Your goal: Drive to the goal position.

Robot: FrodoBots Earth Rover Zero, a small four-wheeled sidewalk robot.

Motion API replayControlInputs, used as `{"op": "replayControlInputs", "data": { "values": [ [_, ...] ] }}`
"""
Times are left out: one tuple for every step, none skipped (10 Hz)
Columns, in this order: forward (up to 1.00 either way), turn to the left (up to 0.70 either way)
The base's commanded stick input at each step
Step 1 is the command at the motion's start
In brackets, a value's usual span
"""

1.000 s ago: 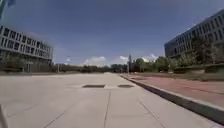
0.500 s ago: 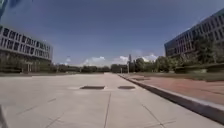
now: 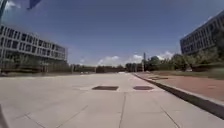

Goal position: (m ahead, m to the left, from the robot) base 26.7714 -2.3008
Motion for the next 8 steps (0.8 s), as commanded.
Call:
{"op": "replayControlInputs", "data": {
  "values": [
    [0.70,0.02],
    [0.70,0.02],
    [0.70,0.02],
    [0.70,0.02],
    [0.70,0.02],
    [0.70,0.02],
    [0.70,0.02],
    [0.70,0.02]
  ]
}}
